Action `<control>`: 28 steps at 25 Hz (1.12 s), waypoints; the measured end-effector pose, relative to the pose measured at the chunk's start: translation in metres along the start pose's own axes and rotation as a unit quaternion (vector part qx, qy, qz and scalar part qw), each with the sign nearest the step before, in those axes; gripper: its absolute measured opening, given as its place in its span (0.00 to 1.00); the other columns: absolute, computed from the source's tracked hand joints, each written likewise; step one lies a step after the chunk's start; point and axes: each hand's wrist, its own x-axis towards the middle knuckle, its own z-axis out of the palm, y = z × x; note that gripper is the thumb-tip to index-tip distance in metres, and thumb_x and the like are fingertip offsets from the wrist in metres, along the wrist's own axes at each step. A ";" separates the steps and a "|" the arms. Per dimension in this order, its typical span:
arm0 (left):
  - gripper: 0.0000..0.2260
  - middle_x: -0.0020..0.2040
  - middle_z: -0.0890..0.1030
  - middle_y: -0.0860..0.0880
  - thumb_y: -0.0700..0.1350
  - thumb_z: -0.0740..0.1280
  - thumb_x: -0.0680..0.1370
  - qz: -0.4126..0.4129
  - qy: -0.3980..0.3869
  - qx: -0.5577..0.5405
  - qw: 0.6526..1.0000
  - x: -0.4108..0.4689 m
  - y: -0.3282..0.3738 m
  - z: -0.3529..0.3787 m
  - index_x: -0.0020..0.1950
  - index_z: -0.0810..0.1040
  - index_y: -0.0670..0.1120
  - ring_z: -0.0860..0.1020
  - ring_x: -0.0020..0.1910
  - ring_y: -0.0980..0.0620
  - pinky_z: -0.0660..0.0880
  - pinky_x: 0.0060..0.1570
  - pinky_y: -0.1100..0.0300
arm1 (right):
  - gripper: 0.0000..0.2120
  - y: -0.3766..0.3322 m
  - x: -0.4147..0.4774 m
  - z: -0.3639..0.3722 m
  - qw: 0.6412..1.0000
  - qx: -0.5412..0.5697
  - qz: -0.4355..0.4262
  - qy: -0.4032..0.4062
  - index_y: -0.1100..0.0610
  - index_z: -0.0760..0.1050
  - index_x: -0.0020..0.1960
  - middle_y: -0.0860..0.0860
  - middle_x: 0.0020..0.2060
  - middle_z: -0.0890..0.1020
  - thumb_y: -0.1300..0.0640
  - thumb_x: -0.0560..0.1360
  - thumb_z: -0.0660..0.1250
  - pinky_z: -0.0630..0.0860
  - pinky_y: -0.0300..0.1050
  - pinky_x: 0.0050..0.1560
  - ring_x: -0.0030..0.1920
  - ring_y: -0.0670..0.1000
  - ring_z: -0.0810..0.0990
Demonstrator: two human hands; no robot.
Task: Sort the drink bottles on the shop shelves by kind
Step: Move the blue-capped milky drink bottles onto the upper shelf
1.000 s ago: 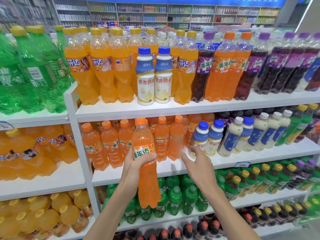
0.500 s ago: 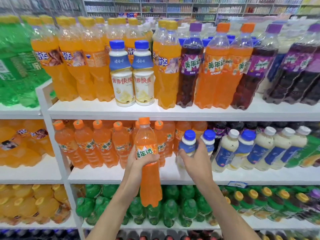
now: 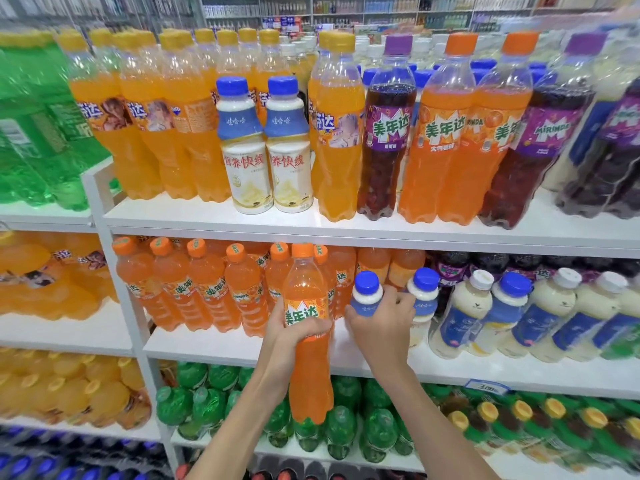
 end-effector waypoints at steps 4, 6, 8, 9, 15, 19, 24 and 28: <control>0.32 0.52 0.87 0.48 0.50 0.78 0.62 0.012 -0.014 0.014 1.000 0.005 0.002 -0.007 0.66 0.77 0.52 0.86 0.48 0.49 0.82 0.44 0.53 | 0.37 0.013 -0.005 0.012 0.985 0.157 0.039 -0.054 0.54 0.65 0.72 0.53 0.60 0.77 0.60 0.68 0.79 0.78 0.52 0.53 0.58 0.55 0.76; 0.35 0.57 0.86 0.49 0.52 0.80 0.62 0.015 -0.020 0.021 0.999 0.005 0.003 -0.010 0.69 0.76 0.54 0.85 0.54 0.47 0.82 0.53 0.47 | 0.36 0.022 -0.007 0.016 0.981 0.184 0.052 -0.038 0.55 0.66 0.71 0.52 0.59 0.79 0.60 0.68 0.79 0.79 0.52 0.55 0.58 0.55 0.78; 0.32 0.58 0.85 0.50 0.51 0.79 0.64 0.028 -0.031 0.027 0.999 0.007 0.001 -0.011 0.67 0.76 0.56 0.84 0.56 0.48 0.81 0.57 0.46 | 0.31 0.029 -0.007 0.019 0.981 0.184 0.058 -0.031 0.59 0.71 0.64 0.54 0.53 0.81 0.59 0.66 0.81 0.79 0.51 0.52 0.54 0.57 0.80; 0.31 0.59 0.85 0.51 0.51 0.79 0.66 0.028 -0.038 0.025 0.999 0.007 0.000 -0.010 0.68 0.76 0.57 0.84 0.58 0.49 0.81 0.57 0.47 | 0.28 0.031 -0.006 0.020 0.980 0.184 0.061 -0.035 0.59 0.72 0.61 0.53 0.50 0.81 0.58 0.66 0.82 0.78 0.48 0.50 0.52 0.57 0.81; 0.45 0.77 0.63 0.67 0.59 0.80 0.69 0.055 -0.079 0.003 0.995 0.008 -0.011 0.004 0.79 0.58 0.61 0.65 0.72 0.70 0.70 0.68 0.63 | 0.22 0.031 -0.010 0.000 0.972 0.212 0.058 -0.079 0.52 0.75 0.52 0.45 0.43 0.82 0.49 0.66 0.83 0.79 0.46 0.45 0.45 0.47 0.81; 0.47 0.80 0.63 0.59 0.64 0.81 0.66 0.051 -0.063 0.028 0.996 0.019 -0.024 0.014 0.79 0.61 0.64 0.64 0.79 0.54 0.67 0.74 0.47 | 0.20 0.024 -0.024 -0.038 0.953 0.279 0.084 -0.088 0.47 0.79 0.55 0.41 0.45 0.86 0.54 0.67 0.82 0.78 0.38 0.44 0.46 0.40 0.84; 0.38 0.67 0.81 0.48 0.60 0.83 0.67 0.055 -0.039 0.047 0.997 0.027 -0.029 0.037 0.72 0.73 0.51 0.78 0.68 0.45 0.77 0.65 0.40 | 0.22 0.027 -0.027 -0.082 0.948 0.298 0.069 -0.087 0.49 0.79 0.58 0.43 0.47 0.87 0.58 0.67 0.82 0.80 0.38 0.46 0.48 0.42 0.85; 0.22 0.51 0.86 0.54 0.48 0.81 0.72 0.074 -0.008 0.101 0.992 0.035 -0.038 0.061 0.62 0.79 0.47 0.84 0.52 0.54 0.81 0.56 0.48 | 0.21 0.033 -0.026 -0.098 0.958 0.268 0.056 -0.089 0.50 0.78 0.56 0.42 0.46 0.86 0.57 0.67 0.82 0.80 0.36 0.44 0.47 0.41 0.84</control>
